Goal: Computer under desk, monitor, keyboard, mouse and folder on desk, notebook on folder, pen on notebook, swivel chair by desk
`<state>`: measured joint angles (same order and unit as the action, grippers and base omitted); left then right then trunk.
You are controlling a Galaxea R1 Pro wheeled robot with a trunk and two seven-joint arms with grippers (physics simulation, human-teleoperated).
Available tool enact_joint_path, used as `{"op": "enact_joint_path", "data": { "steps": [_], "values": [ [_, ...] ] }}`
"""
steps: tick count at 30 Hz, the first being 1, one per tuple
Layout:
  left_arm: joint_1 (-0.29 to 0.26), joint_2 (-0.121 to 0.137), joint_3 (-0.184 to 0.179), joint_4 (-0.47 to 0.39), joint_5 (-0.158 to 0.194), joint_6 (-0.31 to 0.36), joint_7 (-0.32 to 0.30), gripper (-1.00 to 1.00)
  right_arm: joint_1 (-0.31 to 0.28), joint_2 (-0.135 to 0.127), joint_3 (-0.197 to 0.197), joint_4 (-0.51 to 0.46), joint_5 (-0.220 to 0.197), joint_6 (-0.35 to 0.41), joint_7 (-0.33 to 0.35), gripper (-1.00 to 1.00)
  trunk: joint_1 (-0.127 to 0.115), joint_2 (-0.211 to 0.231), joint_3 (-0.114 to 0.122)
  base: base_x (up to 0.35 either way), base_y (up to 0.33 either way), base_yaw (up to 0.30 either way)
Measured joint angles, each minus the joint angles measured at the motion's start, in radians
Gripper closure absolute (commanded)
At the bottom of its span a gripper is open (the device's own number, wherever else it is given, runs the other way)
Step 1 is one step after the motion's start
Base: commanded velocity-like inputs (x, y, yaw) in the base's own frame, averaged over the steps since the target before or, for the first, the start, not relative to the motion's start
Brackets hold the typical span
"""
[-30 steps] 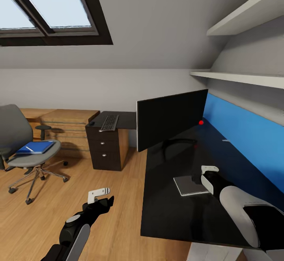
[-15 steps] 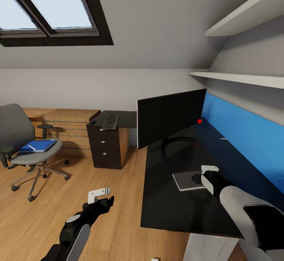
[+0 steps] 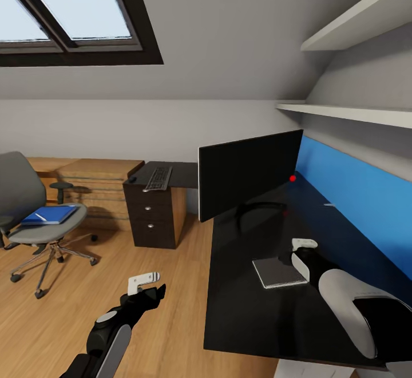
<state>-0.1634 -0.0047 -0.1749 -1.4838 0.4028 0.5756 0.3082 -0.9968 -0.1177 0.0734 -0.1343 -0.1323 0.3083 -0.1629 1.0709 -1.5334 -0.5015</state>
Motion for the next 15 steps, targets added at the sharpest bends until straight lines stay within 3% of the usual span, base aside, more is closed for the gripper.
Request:
{"op": "enact_joint_path", "data": {
  "steps": [4,11,15],
  "values": [
    [0.000,0.000,0.000,0.000,0.001,0.000,0.000,-1.00,0.000,0.000,0.000,0.000,0.000,-0.006,0.000,-1.00,0.000,0.000,0.000,0.055,0.000,0.000],
    [0.000,0.000,0.000,0.000,0.001,0.000,0.000,-1.00,0.000,0.000,0.000,0.000,0.000,-0.010,0.000,-1.00,0.000,0.000,0.000,0.234,0.000,0.000],
    [0.000,0.000,0.000,0.000,0.001,0.000,0.000,-1.00,0.000,0.000,0.000,0.000,0.000,-0.010,0.001,-1.00,0.000,0.000,0.000,0.099,0.000,0.000]
  ]
}}
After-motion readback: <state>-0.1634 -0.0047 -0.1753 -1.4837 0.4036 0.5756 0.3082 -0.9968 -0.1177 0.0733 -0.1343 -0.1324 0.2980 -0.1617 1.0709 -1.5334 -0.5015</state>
